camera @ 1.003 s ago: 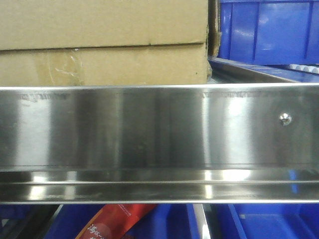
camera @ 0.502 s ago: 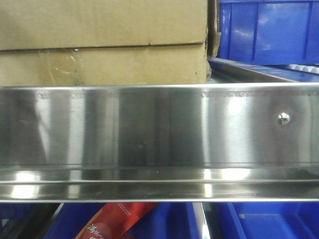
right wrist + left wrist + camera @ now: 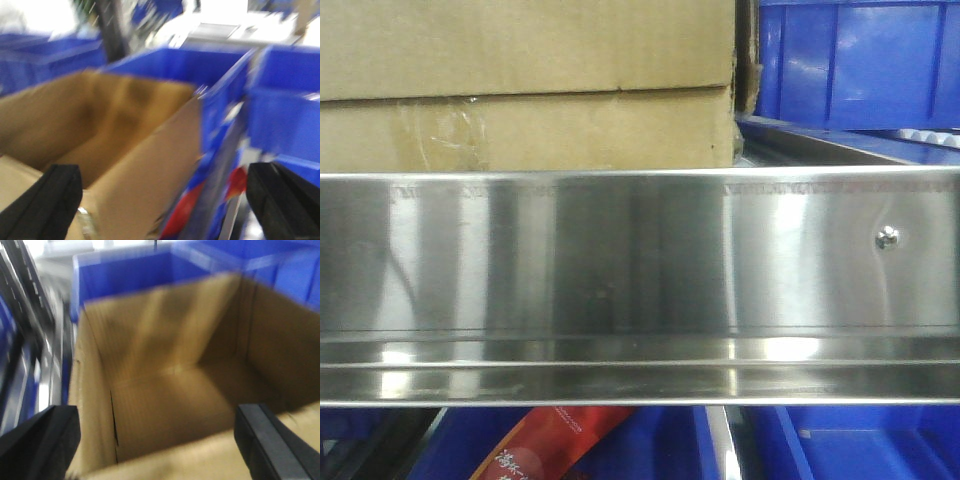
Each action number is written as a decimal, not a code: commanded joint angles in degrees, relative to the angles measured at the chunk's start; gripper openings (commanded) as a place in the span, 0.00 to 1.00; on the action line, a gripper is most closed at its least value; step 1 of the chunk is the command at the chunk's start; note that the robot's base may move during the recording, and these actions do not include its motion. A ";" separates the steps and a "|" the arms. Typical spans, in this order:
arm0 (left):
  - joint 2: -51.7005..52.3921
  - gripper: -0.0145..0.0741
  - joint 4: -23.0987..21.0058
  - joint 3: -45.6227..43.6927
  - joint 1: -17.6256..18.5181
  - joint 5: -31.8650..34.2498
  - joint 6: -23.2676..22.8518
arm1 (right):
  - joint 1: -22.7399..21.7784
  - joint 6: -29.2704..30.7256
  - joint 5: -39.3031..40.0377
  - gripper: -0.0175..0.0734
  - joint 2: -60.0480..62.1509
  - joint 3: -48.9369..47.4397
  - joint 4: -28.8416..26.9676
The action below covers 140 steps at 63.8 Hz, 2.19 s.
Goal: Grab carton from right shelf to conveyor
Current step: 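Grip opposite carton side walls with left and right grippers, then lift the carton with both grippers and pull it off the shelf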
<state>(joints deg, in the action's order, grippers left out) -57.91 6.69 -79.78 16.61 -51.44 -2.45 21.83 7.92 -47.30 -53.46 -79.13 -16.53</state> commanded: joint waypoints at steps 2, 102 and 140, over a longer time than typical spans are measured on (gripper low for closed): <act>-5.71 0.76 0.05 -7.47 -1.91 -5.27 -2.24 | 1.92 -2.10 -5.96 0.82 -7.78 -8.95 0.61; -35.71 0.18 -4.42 -24.32 -13.63 -15.48 -0.11 | 11.27 -24.07 -22.66 0.12 -49.60 -37.45 23.30; -20.45 0.15 -5.71 -24.44 -13.53 -18.52 -4.16 | 11.39 -22.45 -22.66 0.12 -33.87 -36.62 23.30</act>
<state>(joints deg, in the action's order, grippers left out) -81.69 -0.67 -103.87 3.27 -70.33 -5.13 33.40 -16.44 -71.30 -91.43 -116.11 5.39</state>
